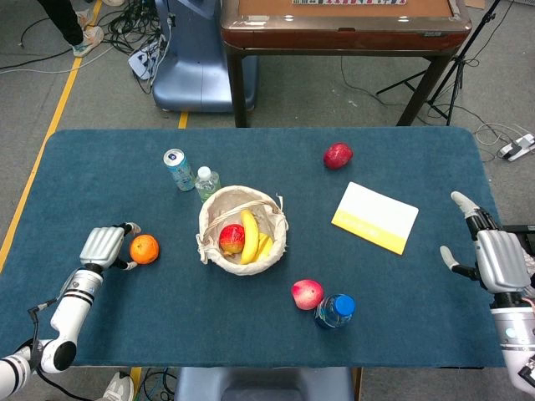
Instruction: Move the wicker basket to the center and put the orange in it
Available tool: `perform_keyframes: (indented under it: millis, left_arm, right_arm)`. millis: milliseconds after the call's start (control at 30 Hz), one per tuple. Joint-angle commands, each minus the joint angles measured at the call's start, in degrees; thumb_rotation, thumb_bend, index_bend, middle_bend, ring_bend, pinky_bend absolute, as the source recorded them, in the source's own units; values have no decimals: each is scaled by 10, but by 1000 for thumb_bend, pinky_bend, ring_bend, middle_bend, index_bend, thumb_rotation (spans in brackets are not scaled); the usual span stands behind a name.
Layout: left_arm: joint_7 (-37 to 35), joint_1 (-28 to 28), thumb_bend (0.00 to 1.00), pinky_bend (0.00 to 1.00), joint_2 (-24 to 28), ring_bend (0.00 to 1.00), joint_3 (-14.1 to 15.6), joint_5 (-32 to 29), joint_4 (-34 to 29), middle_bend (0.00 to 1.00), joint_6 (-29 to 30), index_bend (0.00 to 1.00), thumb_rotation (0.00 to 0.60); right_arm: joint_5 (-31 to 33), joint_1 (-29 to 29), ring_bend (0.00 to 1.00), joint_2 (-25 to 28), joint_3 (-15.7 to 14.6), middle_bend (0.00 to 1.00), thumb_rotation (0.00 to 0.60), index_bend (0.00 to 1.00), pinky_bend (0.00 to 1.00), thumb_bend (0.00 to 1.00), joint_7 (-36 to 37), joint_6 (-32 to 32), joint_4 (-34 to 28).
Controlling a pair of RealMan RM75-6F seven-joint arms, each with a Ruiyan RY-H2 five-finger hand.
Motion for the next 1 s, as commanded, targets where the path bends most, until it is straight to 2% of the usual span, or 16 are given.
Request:
perform_keyframes:
  millis: [33, 133, 567, 767, 1000]
  left_arm:
    - [-8, 3, 74, 549, -14, 550, -2, 4, 11, 514, 20, 473, 600]
    - [-19, 6, 74, 607, -14, 569, 1, 15, 12, 546, 28, 504, 600]
    - [-83, 25, 74, 618, 45, 574, -1, 79, -47, 575, 88, 518, 600]
    - [-112, 16, 74, 618, 51, 565, -20, 93, -53, 575, 104, 512, 600]
    - [-150, -13, 74, 618, 35, 556, -59, 64, -37, 575, 82, 506, 600]
  right_arm:
    - [1, -3, 138, -1, 3, 135, 600, 35, 370, 329, 3, -2, 3]
    - [1, -7, 138, -1, 7, 135, 600, 35, 370, 329, 9, -6, 6]
    - [-8, -16, 138, -5, 19, 135, 600, 35, 370, 329, 11, -16, 8]
    - [-14, -20, 138, -3, 22, 135, 600, 35, 370, 329, 9, -15, 3]
    - [-17, -27, 138, -1, 25, 135, 600, 35, 370, 329, 6, -15, -1]
